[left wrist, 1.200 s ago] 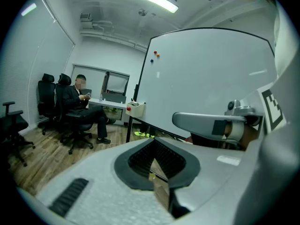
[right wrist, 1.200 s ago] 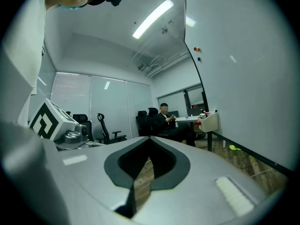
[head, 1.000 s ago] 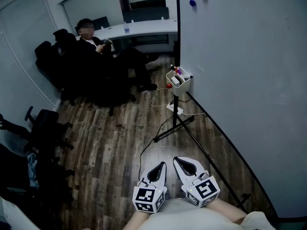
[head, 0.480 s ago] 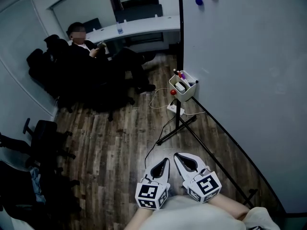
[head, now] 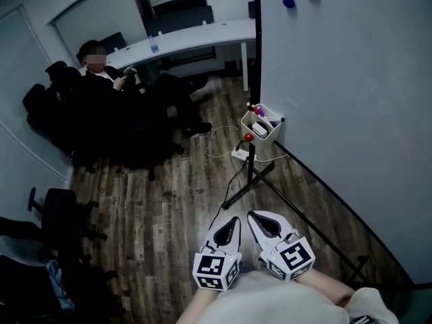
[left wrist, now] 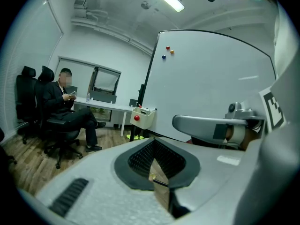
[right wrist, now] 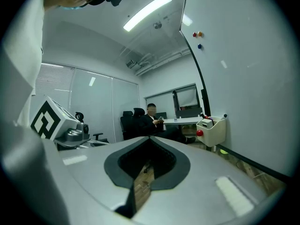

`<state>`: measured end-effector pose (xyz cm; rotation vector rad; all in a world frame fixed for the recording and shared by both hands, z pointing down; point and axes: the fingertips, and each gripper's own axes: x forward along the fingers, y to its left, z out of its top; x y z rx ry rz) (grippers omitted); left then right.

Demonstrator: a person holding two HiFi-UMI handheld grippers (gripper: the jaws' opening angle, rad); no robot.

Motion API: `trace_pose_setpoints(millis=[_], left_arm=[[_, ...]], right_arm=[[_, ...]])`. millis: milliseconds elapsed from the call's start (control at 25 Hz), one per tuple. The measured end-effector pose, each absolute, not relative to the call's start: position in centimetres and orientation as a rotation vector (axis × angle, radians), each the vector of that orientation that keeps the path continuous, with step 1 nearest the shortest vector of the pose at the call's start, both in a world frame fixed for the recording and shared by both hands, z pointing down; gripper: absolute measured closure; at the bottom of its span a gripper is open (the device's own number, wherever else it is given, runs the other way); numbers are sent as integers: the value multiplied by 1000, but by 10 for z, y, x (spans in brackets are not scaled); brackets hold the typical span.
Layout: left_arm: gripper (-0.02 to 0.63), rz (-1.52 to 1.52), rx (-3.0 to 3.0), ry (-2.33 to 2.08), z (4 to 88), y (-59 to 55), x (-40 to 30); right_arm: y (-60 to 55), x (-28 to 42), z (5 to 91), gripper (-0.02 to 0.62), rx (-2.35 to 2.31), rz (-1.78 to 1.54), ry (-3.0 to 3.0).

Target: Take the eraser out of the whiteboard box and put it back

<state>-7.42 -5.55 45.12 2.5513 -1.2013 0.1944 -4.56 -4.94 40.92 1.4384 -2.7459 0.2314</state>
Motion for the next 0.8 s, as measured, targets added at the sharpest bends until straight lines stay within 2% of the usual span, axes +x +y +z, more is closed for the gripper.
trace_pose_setpoints(millis=[800], left_arm=[[601,229,2630,-1035,455,-136,-109]], right_arm=[[-133,-72,407,591,1666,177,-2628]])
